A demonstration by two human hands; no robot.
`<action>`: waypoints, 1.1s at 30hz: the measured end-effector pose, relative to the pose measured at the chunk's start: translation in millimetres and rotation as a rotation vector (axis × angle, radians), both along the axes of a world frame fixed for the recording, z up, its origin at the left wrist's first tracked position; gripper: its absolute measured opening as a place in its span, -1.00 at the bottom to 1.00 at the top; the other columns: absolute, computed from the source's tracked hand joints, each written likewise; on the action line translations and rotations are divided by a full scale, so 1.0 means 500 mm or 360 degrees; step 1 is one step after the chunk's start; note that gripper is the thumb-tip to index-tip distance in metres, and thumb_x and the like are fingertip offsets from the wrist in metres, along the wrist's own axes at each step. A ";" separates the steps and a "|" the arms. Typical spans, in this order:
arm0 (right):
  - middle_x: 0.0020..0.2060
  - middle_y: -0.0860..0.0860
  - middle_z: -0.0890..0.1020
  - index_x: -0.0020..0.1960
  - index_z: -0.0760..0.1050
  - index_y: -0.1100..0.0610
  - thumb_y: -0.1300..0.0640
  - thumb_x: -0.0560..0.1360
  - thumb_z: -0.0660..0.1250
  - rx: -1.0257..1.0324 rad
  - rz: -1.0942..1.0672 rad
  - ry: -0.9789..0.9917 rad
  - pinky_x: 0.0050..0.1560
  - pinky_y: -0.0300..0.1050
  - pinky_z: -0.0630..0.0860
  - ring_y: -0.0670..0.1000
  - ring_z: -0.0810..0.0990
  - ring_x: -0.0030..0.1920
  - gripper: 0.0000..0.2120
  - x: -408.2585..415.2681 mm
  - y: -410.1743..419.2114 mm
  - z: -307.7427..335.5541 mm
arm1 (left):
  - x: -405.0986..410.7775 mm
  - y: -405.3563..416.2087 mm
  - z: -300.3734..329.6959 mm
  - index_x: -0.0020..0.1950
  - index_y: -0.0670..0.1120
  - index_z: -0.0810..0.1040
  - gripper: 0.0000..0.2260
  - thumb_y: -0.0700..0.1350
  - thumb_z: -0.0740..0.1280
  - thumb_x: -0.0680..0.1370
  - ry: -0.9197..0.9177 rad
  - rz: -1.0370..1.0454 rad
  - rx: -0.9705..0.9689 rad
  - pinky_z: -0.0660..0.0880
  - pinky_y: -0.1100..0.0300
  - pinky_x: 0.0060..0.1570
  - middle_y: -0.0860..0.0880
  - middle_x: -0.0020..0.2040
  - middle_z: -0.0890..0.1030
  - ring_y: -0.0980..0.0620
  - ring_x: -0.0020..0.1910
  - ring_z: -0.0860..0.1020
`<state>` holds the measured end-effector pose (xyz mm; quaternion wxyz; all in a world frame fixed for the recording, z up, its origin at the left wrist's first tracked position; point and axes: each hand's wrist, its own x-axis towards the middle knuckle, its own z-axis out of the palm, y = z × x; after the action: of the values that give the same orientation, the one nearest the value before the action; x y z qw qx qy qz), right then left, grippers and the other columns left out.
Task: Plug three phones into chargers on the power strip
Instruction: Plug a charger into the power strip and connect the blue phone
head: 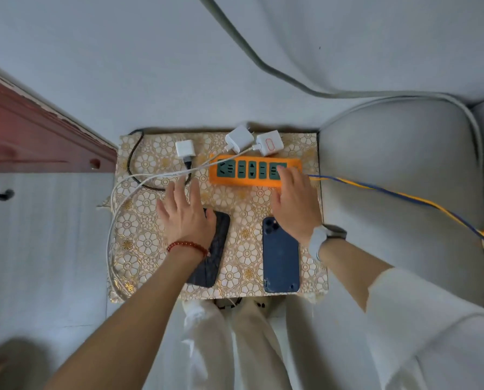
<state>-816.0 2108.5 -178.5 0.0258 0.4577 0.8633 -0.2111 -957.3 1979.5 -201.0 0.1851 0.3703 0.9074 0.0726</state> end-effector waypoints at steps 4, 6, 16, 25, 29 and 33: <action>0.37 0.11 0.31 0.41 0.15 0.17 0.28 0.49 0.13 0.0015 0.0218 -0.0113 0.23 0.07 0.40 0.15 0.33 0.31 -0.50 -0.063 0.080 -0.016 | -0.059 0.055 -0.001 0.37 -0.12 0.30 -0.56 -0.18 0.25 0.49 0.0054 -0.0140 -0.0035 0.08 -0.17 0.42 -0.17 0.35 0.37 -0.18 0.40 0.21; 0.43 0.10 0.22 0.45 0.08 0.12 0.33 0.45 0.15 -0.0008 0.0297 -0.0203 0.27 0.13 0.38 0.17 0.25 0.38 -0.41 -0.085 0.110 -0.028 | -0.078 0.069 -0.003 0.18 -0.16 0.50 -0.73 -0.26 0.24 0.48 0.0163 -0.0154 0.0051 0.20 -0.14 0.34 -0.18 0.15 0.54 -0.20 0.23 0.39; 0.31 0.16 0.38 0.36 0.32 0.13 0.28 0.50 0.20 -0.0251 0.0340 -0.0116 0.29 0.08 0.30 0.23 0.29 0.30 -0.57 -0.109 0.183 -0.026 | -0.050 0.057 0.076 -0.15 -0.22 0.59 -0.94 -0.24 0.35 0.47 0.0027 -0.0398 0.0820 0.48 0.15 -0.45 -0.14 -0.22 0.61 -0.11 -0.41 0.55; 0.08 0.01 0.51 0.23 0.46 0.14 0.31 0.52 0.21 -0.0665 0.0016 0.0634 0.26 0.13 0.43 0.09 0.49 0.15 -0.69 -0.017 0.139 0.027 | 0.000 0.026 0.101 -0.16 -0.17 0.61 -0.94 -0.19 0.37 0.47 0.0024 -0.0327 0.0960 0.47 0.16 -0.33 -0.06 -0.30 0.62 -0.03 -0.42 0.53; 0.18 0.05 0.48 0.25 0.43 0.07 0.22 0.49 0.30 -0.0800 -0.0052 0.0646 0.29 0.07 0.42 0.10 0.46 0.22 -0.66 -0.007 0.134 0.024 | 0.007 0.033 0.099 -0.16 -0.16 0.61 -0.94 -0.19 0.36 0.47 0.0020 -0.0246 0.0927 0.45 0.15 -0.28 -0.06 -0.31 0.62 -0.06 -0.42 0.53; 0.15 0.10 0.41 0.27 0.37 0.08 0.25 0.40 0.41 -0.0710 -0.0015 0.0595 0.18 -0.26 0.45 0.07 0.44 0.15 -0.52 -0.009 0.127 0.016 | 0.002 0.047 0.108 -0.15 -0.16 0.62 -0.93 -0.19 0.36 0.47 0.0033 -0.0174 0.0931 0.40 0.19 -0.27 -0.08 -0.33 0.60 -0.07 -0.43 0.51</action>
<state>-820.4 2172.2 -170.7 -0.0347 0.3981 0.7832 -0.4764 -956.1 2003.2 -146.8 0.0649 0.4569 0.8285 0.3172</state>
